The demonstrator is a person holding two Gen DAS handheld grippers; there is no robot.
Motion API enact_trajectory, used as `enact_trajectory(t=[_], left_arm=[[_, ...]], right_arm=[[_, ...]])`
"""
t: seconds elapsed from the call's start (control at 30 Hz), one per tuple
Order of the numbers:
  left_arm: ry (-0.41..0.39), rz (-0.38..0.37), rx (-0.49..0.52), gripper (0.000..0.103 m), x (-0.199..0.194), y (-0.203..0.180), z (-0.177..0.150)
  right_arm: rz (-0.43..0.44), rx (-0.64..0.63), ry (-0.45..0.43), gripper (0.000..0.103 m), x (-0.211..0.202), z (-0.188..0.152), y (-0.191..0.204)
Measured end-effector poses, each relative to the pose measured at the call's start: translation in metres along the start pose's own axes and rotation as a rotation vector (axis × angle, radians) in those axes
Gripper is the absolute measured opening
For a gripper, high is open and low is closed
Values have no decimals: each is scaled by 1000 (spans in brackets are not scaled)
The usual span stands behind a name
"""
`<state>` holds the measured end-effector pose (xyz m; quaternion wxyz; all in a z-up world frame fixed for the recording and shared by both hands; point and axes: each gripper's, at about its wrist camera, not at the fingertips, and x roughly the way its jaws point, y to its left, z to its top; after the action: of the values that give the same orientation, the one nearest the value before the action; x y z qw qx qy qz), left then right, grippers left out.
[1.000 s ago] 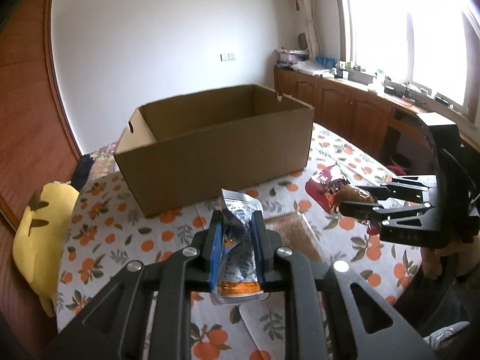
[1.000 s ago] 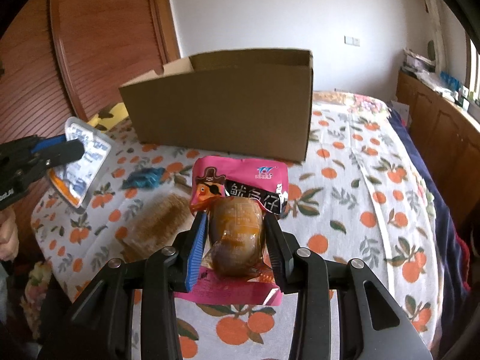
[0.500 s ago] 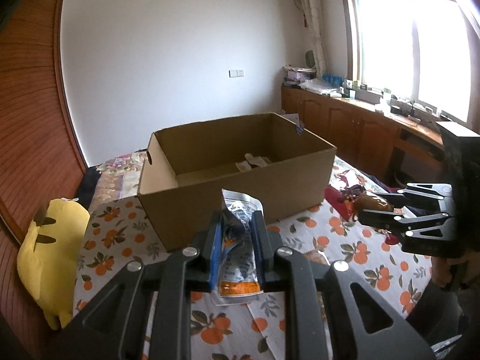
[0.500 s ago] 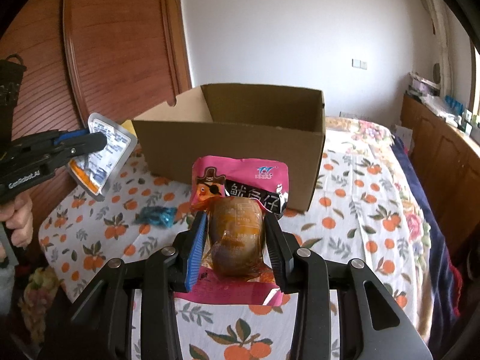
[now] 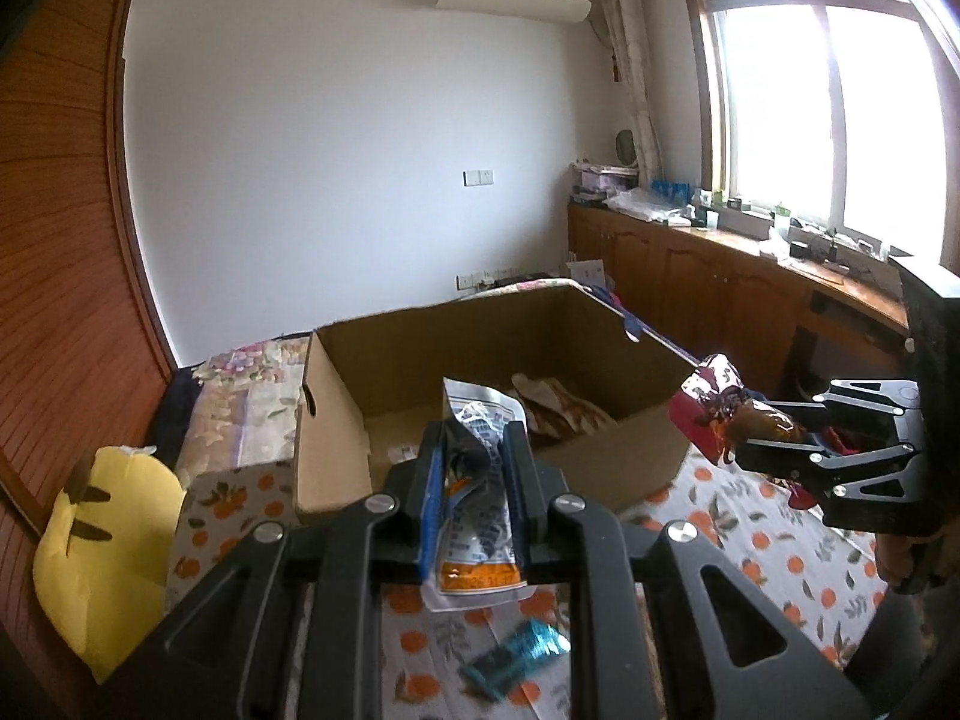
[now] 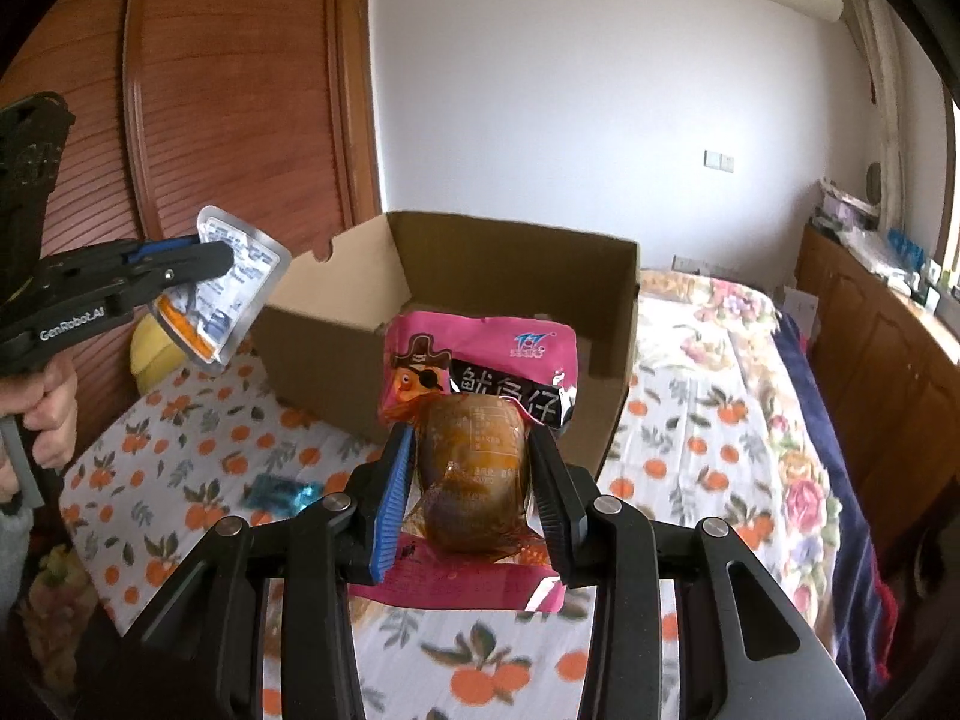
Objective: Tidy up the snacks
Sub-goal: 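Open left tool to drop the tray packet while right tool releases the pink snack into the box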
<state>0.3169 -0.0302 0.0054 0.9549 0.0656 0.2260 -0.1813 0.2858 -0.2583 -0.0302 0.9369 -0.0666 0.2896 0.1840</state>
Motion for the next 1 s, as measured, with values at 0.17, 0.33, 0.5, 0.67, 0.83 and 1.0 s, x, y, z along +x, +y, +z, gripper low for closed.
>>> enact_trajectory(t=[0.17, 0.33, 0.5, 0.67, 0.83, 1.0], left_arm=[[-14, -1, -10, 16, 25, 10, 15], [-22, -5, -11, 16, 50, 18, 27], [-3, 8, 23, 16, 76, 24, 32], [22, 13, 5, 17, 98, 35, 30], [68, 14, -9, 17, 118, 40, 24], [105, 11, -15, 17, 128, 38, 13]], right_arm=[[1, -22, -20, 38, 15, 21, -5], [8, -39, -27, 38, 38, 41, -11], [-5, -89, -21, 38, 57, 53, -13], [-12, -114, -7, 38, 77, 60, -16], [-1, -99, 15, 38, 96, 65, -23], [12, -69, 41, 38, 114, 64, -28]])
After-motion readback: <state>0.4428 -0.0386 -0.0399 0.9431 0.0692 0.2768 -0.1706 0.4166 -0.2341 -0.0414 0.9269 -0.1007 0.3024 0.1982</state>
